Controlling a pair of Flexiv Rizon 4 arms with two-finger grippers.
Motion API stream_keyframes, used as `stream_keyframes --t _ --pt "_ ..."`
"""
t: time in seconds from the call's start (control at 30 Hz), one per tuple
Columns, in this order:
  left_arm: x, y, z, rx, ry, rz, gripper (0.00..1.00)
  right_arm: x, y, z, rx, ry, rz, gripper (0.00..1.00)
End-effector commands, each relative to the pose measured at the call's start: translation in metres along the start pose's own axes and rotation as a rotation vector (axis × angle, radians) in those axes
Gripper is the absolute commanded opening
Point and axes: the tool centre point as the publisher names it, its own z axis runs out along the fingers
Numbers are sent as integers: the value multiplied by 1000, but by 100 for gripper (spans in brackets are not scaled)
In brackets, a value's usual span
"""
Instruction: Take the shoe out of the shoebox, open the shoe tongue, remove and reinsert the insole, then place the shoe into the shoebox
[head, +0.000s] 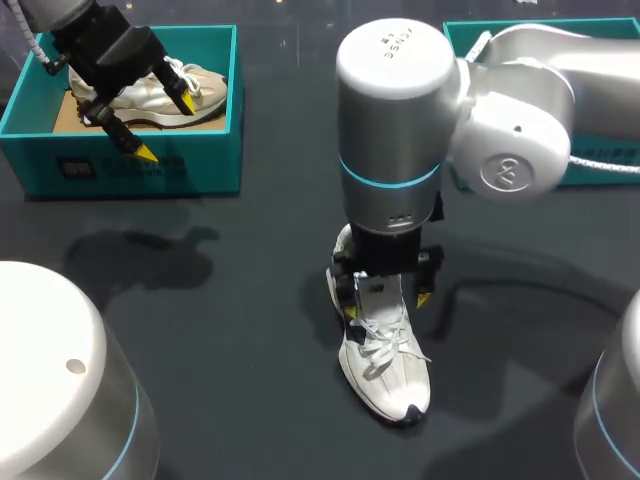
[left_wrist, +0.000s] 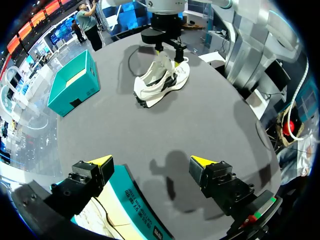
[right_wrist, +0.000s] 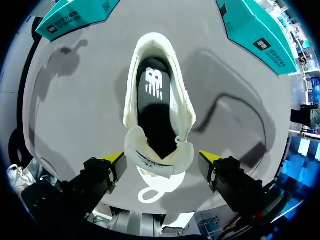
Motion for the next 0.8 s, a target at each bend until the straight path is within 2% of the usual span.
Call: stream_keyframes --t 0.03,0.5,0.53,0.57,0.6,0.63,0.77,0.8 --pt "1 0 -1 -3 1 0 100 -5 -13 0 -4 5 23 95" --pt "1 0 -1 -3 1 0 100 -5 -58 -7 2 20 74 92" --pt "1 0 -1 -3 1 0 100 -5 -60 -8 4 17 84 89" --pt "1 0 -1 -3 1 0 100 -6 -62 -8 5 15 87 78" --pt "1 0 -1 -3 1 0 100 -6 -65 -9 4 14 88 61" --pt "1 0 -1 -3 1 0 100 -6 -67 -10 2 12 91 49" --pt "1 0 -1 -3 1 0 100 -6 -70 -12 2 1 94 31" --pt "1 0 -1 -3 1 0 100 -6 -70 -13 2 -1 93 30"
